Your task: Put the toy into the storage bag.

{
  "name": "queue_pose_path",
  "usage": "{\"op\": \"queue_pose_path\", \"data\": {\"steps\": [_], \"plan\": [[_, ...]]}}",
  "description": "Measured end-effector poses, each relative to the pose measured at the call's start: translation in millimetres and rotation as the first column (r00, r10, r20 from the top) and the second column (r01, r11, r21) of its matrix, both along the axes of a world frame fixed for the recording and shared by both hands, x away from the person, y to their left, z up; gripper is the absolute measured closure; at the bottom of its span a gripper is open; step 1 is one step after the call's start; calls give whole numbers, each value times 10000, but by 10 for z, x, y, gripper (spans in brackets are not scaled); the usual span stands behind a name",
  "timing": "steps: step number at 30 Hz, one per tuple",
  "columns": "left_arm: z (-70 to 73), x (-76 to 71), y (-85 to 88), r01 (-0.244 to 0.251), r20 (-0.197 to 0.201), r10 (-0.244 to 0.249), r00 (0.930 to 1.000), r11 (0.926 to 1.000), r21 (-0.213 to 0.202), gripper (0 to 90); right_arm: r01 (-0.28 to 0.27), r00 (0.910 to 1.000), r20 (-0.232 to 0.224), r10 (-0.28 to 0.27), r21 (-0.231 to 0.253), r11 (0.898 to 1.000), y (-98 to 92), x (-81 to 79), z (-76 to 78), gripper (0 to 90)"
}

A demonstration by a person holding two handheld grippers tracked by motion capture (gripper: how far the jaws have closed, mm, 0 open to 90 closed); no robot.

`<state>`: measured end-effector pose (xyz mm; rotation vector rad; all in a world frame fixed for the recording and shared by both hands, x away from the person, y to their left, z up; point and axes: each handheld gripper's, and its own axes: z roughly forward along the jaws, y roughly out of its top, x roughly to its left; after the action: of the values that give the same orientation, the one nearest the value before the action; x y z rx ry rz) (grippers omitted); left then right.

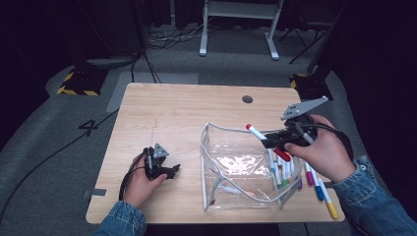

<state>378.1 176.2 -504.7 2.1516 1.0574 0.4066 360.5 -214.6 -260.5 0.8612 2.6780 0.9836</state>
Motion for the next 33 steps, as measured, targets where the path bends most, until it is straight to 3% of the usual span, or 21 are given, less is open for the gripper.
{"op": "queue_pose_path", "data": {"steps": [8, 16, 17, 19, 21, 26, 33], "plan": [[1, 0, 0, 31, 2, -31, 10000, 10000, 21, 220, -837, 9949, -576, 826, -170, 9963, 327, 41, -239, 768], [2, -2, -2, 43, 1, -43, 10000, 10000, 39, 221, -1479, 9842, -1097, 1387, -808, 9857, 546, 77, -554, 768], [2, -3, -2, 48, -11, -47, 10000, 10000, 33, 221, -1646, 9804, -1261, 1516, -1008, 9812, 585, 91, -653, 767], [2, -3, -2, 49, -9, -49, 10000, 10000, 33, 221, -1684, 9793, -1316, 1538, -1079, 9798, 595, 96, -685, 767], [2, -3, -2, 51, -11, -51, 10000, 10000, 33, 221, -1817, 9743, -1592, 1591, -1389, 9735, 628, 118, -815, 767], [2, -3, -2, 53, -10, -53, 10000, 10000, 34, 221, -1954, 9685, -1886, 1625, -1714, 9656, 654, 134, -945, 767], [2, -2, -2, 59, -13, -59, 10000, 10000, 34, 221, -2430, 9512, -2504, 1803, -2478, 9379, 719, 105, -1126, 767]]}}
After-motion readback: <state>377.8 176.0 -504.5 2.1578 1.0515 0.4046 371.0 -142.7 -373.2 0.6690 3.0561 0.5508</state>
